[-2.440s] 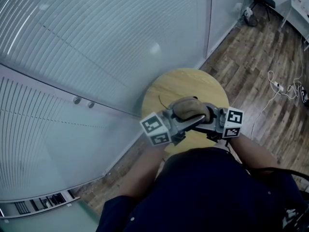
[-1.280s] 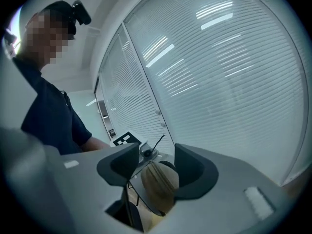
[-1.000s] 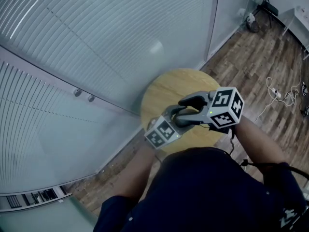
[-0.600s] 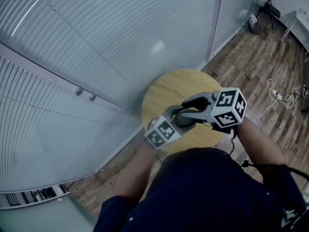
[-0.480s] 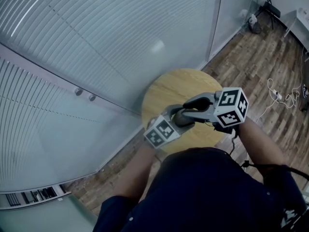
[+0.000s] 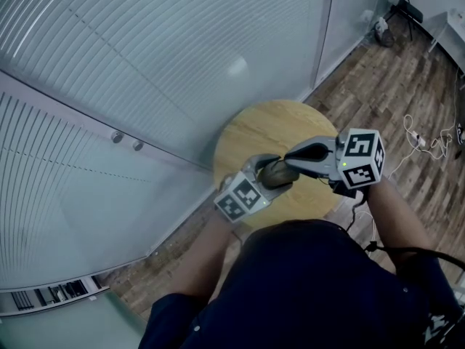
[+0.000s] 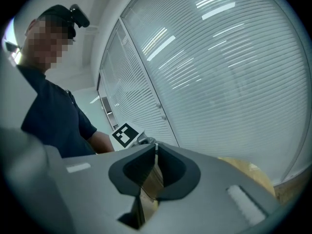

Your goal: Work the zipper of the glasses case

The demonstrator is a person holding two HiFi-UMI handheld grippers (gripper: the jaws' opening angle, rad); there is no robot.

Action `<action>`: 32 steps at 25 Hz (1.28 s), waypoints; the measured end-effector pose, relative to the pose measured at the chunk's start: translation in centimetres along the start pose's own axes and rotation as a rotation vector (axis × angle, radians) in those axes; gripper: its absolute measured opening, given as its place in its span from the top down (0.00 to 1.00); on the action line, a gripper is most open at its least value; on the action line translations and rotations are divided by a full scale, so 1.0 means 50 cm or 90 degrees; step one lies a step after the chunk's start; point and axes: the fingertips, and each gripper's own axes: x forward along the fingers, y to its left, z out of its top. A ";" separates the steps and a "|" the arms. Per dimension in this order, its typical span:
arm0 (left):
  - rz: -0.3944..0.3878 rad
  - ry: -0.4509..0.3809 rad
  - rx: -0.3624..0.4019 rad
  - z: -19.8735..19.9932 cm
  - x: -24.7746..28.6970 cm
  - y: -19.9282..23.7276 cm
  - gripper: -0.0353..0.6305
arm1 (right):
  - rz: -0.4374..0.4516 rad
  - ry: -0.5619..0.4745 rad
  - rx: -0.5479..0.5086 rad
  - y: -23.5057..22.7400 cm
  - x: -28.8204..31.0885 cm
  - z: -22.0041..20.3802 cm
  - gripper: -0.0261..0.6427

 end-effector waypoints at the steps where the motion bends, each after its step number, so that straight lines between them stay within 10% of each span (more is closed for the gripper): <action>1: 0.004 -0.002 0.005 -0.002 -0.001 0.002 0.48 | 0.004 -0.007 0.012 -0.005 -0.002 -0.002 0.87; 3: 0.010 -0.003 0.012 -0.004 -0.008 0.007 0.48 | 0.037 -0.010 0.046 -0.003 -0.002 -0.006 0.57; 14: -0.010 0.016 0.038 0.009 -0.003 -0.015 0.48 | 0.111 0.039 0.082 0.026 0.031 -0.043 0.49; 21: 0.006 0.036 0.018 -0.012 -0.011 0.004 0.48 | 0.083 0.012 0.068 0.014 0.012 -0.017 0.88; 32: -0.005 0.028 -0.010 -0.013 0.003 0.003 0.48 | 0.043 0.026 -0.028 0.009 0.009 -0.025 0.92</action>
